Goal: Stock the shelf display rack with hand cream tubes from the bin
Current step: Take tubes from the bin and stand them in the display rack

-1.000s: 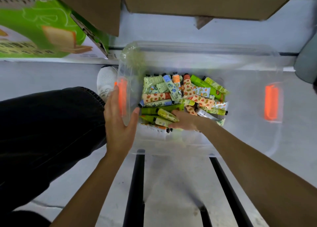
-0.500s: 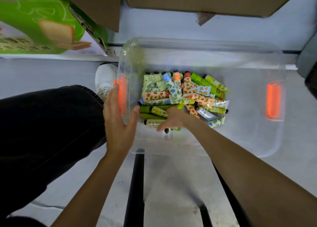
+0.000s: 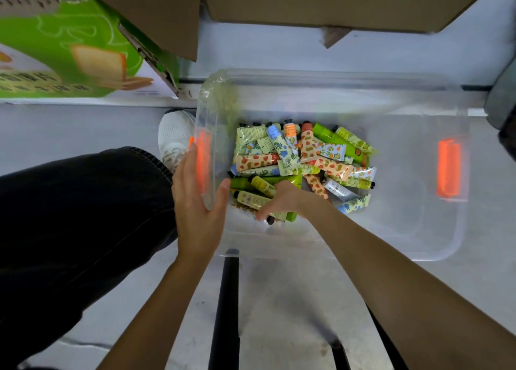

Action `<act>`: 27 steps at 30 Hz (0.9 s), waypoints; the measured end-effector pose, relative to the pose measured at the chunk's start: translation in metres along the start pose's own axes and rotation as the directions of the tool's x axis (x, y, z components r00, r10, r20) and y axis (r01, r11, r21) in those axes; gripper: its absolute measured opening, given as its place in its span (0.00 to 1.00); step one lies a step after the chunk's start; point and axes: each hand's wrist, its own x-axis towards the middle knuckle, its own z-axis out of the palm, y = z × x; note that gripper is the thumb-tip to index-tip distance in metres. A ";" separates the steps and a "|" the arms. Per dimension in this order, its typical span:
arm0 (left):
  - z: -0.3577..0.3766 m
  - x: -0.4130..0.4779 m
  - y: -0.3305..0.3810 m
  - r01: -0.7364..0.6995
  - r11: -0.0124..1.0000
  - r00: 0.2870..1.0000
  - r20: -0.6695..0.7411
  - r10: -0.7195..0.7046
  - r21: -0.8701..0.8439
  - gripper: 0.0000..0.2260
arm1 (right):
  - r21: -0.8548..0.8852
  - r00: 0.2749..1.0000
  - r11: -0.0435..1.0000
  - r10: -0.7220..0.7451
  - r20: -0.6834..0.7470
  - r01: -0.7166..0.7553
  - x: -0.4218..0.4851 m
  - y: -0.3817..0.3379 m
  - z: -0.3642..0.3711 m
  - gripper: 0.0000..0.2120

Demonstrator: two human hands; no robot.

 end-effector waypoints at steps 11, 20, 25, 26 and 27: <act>0.000 0.001 0.001 -0.010 1.000 1.000 0.010 0.010 0.009 0.29 | 0.274 0.984 0.958 0.032 0.176 -0.080 -0.017 0.004 -0.011 0.37; -0.019 0.006 0.061 0.073 0.986 0.993 -0.085 -0.086 -0.148 0.21 | 0.741 0.985 0.665 -0.171 0.029 0.094 -0.114 0.028 -0.042 0.28; -0.023 0.008 0.141 0.506 0.596 0.855 0.452 -0.253 -0.624 0.26 | 0.819 0.921 0.466 -0.345 -0.181 0.335 -0.192 0.005 -0.053 0.23; -0.024 0.006 0.158 0.531 0.559 0.834 0.508 -0.214 -0.637 0.21 | 0.818 0.902 0.436 -0.376 -0.213 0.375 -0.205 -0.001 -0.056 0.23; -0.026 0.003 0.174 0.561 0.494 0.811 0.562 -0.165 -0.664 0.16 | 0.812 0.887 0.418 -0.394 -0.242 0.408 -0.218 -0.008 -0.059 0.21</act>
